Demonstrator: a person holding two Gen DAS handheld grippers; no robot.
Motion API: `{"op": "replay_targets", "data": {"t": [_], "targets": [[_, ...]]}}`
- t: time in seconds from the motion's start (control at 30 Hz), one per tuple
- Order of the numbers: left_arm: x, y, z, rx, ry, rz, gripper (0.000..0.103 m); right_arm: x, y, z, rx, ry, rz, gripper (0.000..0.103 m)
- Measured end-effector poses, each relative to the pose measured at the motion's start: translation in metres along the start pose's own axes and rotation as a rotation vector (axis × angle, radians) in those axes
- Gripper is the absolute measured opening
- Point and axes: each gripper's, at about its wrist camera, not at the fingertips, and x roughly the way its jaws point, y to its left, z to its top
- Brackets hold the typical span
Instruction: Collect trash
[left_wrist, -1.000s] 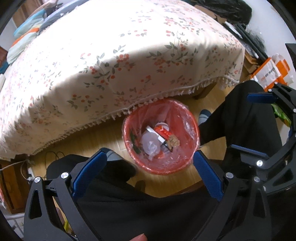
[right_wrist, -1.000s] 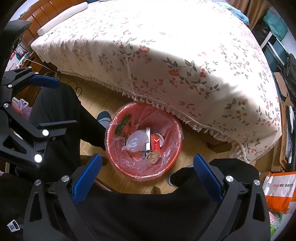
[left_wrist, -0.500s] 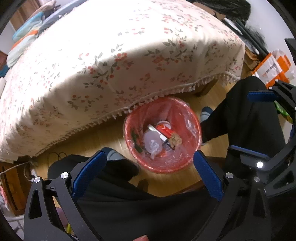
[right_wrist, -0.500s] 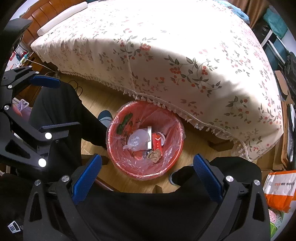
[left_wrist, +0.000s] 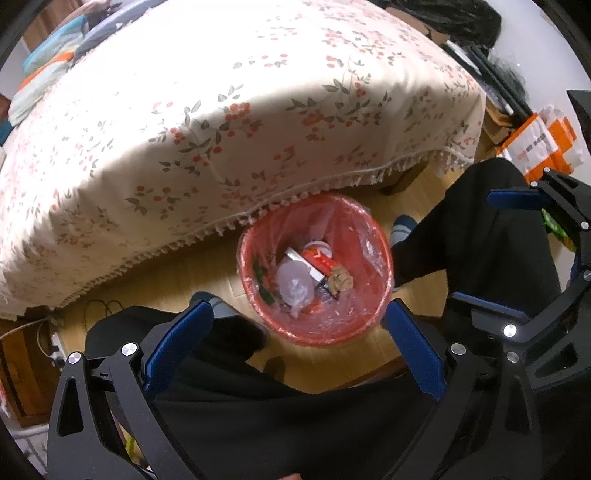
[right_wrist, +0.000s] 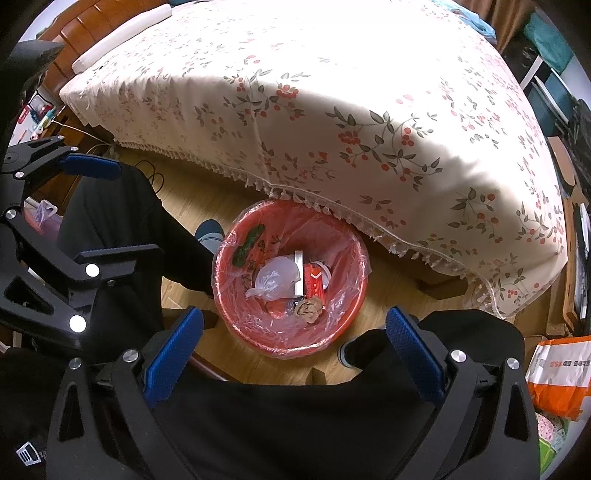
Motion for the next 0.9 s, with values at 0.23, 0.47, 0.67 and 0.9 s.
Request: {"op": "replay_targets", "data": {"t": [0.23, 0.47, 0.67, 0.9], "targets": [[-0.0019, -0.0028, 0.0004, 0.01, -0.019, -0.008, 0.097, 0.0005, -0.0011, 0.0002, -0.001, 0.002, 0.001, 0.098], [-0.0013, -0.004, 0.0013, 0.016, -0.016, -0.004, 0.097, 0.0018, -0.0025, -0.0011, -0.001, 0.006, 0.001, 0.098], [0.0016, -0.0008, 0.0013, 0.004, -0.001, 0.007, 0.097, 0.0038, -0.0058, -0.0036, 0.0, 0.012, -0.002, 0.098], [0.0056, 0.0052, 0.0015, -0.025, 0.027, 0.007, 0.097, 0.0039, -0.0066, -0.004, -0.001, 0.011, -0.002, 0.098]]}}
